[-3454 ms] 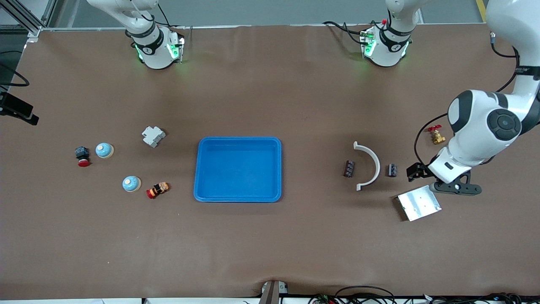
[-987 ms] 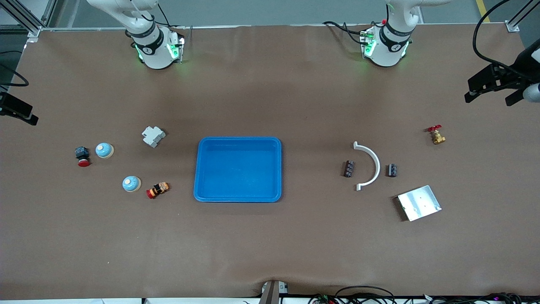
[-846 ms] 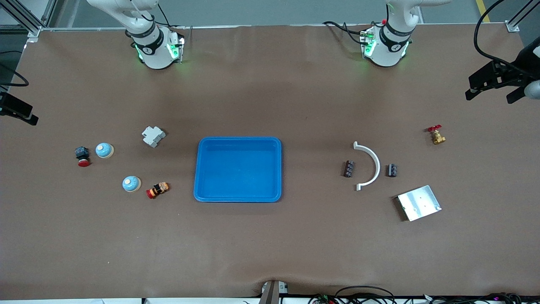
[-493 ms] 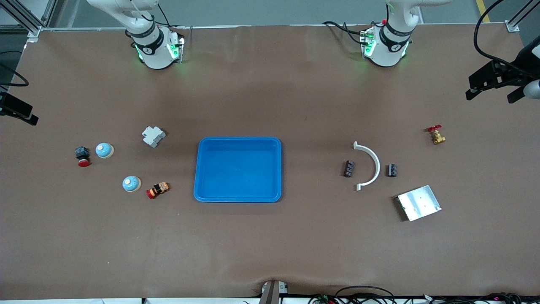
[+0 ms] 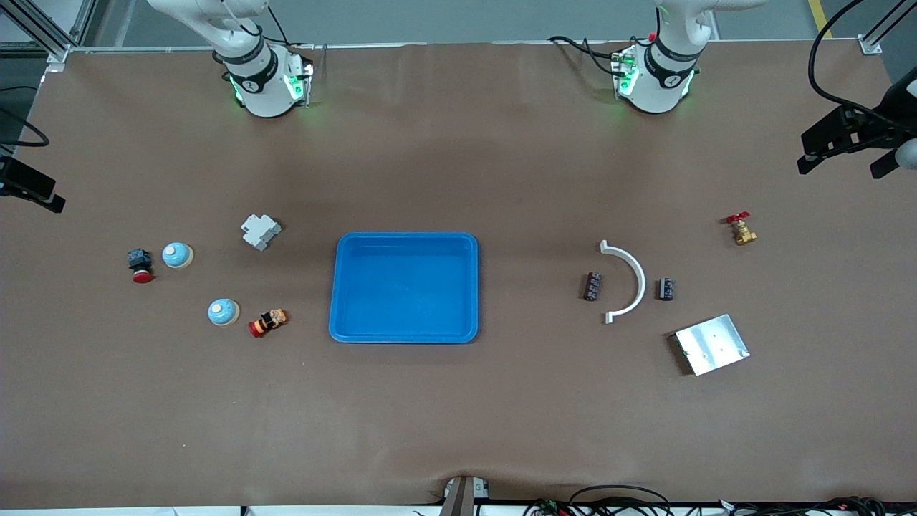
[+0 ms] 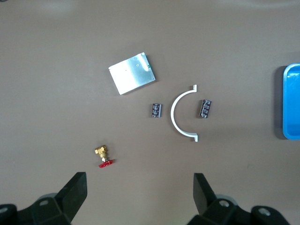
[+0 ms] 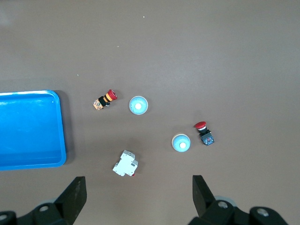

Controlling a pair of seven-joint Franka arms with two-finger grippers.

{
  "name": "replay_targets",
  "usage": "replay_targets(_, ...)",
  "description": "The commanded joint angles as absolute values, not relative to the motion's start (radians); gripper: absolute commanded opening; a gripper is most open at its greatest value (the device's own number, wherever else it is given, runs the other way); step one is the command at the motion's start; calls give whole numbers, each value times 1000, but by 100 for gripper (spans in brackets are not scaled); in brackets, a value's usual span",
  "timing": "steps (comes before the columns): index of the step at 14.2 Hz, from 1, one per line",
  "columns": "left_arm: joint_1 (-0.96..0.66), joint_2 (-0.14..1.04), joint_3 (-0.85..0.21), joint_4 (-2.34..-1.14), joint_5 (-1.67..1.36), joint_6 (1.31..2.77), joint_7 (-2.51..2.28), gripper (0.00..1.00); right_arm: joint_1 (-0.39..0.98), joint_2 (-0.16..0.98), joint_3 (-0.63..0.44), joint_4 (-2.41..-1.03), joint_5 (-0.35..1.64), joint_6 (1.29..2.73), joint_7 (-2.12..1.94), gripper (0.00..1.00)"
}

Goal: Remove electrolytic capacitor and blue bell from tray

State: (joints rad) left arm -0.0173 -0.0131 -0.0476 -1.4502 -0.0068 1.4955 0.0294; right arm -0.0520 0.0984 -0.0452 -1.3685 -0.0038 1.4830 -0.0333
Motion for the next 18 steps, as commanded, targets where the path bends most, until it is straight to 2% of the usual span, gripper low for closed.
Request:
replay_targets(1, -26, -9, -55, -1433, 12, 1502, 77, 100, -54, 86, -48, -1370, 12, 1482, -40, 100)
replay_targets(18, -21, -17, -84, -1433, 5, 1502, 87, 100, -49, 84, -43, -1370, 12, 1499, -41, 100)
